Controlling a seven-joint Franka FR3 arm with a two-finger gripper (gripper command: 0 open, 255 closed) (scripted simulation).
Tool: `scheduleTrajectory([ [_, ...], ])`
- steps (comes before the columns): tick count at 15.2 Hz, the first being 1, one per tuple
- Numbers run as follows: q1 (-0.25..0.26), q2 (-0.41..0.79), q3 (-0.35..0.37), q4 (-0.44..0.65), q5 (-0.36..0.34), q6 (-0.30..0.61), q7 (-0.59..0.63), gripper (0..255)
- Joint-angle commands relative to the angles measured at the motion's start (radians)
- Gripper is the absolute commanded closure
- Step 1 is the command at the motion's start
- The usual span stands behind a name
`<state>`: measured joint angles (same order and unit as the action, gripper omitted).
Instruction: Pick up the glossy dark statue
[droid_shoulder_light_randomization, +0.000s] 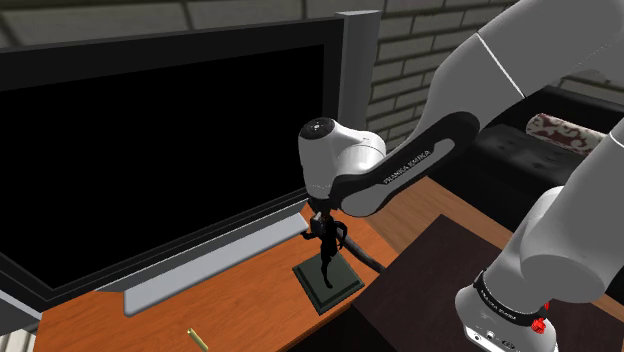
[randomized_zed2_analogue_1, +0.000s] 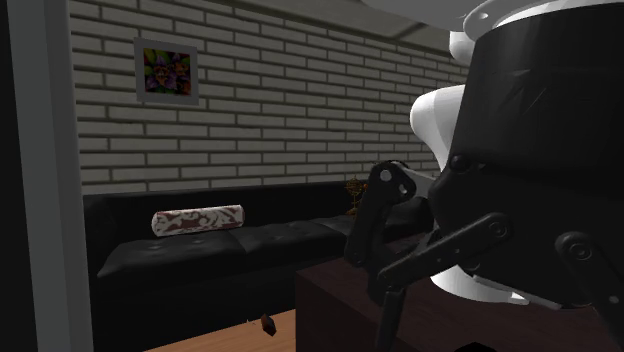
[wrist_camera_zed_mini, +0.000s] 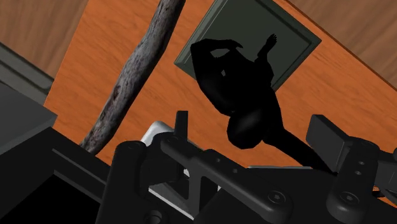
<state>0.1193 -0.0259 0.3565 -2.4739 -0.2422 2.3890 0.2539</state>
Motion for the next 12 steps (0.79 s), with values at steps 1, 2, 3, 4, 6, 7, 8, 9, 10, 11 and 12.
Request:
scheduleTrajectory([
  [1,-0.001,0.004,0.000,-0.002,-0.004,0.006,0.003,255],
  [2,-0.001,0.006,0.000,-0.001,-0.005,0.007,0.004,255],
  [3,0.000,0.006,0.000,-0.001,-0.005,0.006,0.004,255],
  [4,-0.001,0.006,0.000,-0.001,-0.005,0.006,0.004,255],
  [6,-0.001,0.006,0.000,0.000,-0.005,0.006,0.004,255],
  [7,-0.001,0.007,0.000,0.000,-0.005,0.006,0.004,255],
  [8,-0.001,0.007,0.000,0.001,-0.005,0.006,0.004,255],
  [9,-0.001,0.007,0.000,0.001,-0.005,0.006,0.004,255],
  [10,-0.001,0.002,-0.001,-0.004,-0.003,0.006,0.002,255],
  [11,0.000,-0.010,-0.001,-0.001,0.007,-0.007,-0.007,255],
  [12,0.001,-0.021,0.000,0.002,0.016,-0.020,-0.015,255],
])
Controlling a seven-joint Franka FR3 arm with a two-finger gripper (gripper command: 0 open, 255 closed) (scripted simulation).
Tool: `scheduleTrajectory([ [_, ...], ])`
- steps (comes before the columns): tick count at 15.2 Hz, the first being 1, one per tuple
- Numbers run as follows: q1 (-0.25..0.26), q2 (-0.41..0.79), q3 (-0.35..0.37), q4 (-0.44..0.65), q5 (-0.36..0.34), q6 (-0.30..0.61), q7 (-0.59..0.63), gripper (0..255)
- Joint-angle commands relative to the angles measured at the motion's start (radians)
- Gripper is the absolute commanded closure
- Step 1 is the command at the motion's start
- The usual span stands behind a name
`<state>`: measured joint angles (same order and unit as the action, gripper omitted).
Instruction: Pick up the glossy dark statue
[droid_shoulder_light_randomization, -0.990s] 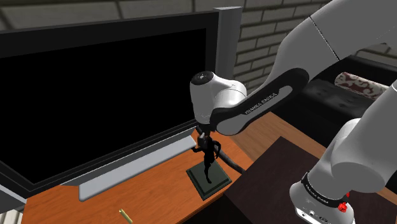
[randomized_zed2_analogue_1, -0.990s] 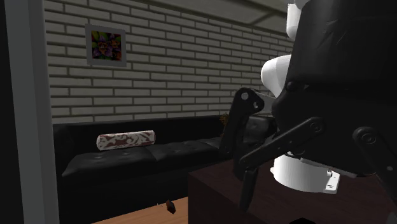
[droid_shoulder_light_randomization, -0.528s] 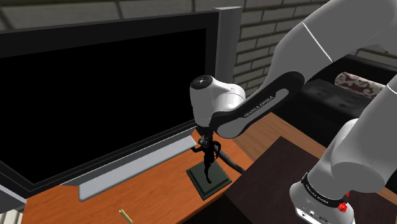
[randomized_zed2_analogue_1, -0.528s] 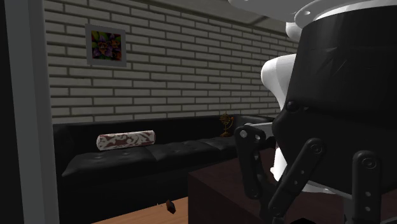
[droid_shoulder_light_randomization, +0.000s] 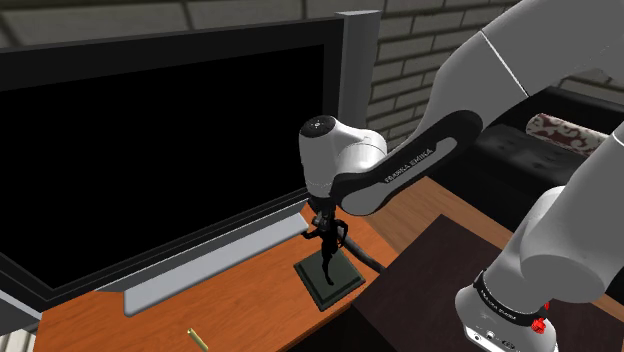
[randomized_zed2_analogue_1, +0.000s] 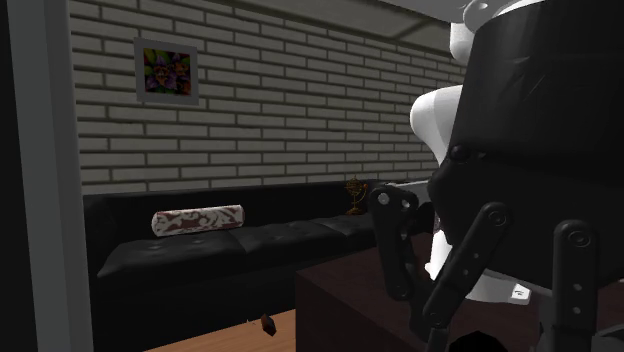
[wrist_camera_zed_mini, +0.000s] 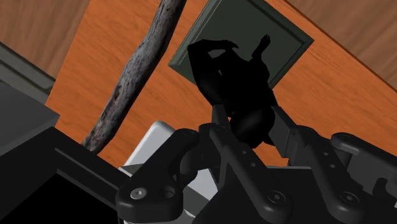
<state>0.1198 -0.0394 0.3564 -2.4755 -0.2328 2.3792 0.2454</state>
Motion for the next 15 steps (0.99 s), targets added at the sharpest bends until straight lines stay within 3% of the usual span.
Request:
scheduleTrajectory([
  [1,0.001,-0.019,0.000,0.008,0.015,-0.023,-0.015,255],
  [15,0.013,-0.137,-0.010,0.069,0.092,-0.189,-0.091,255],
])
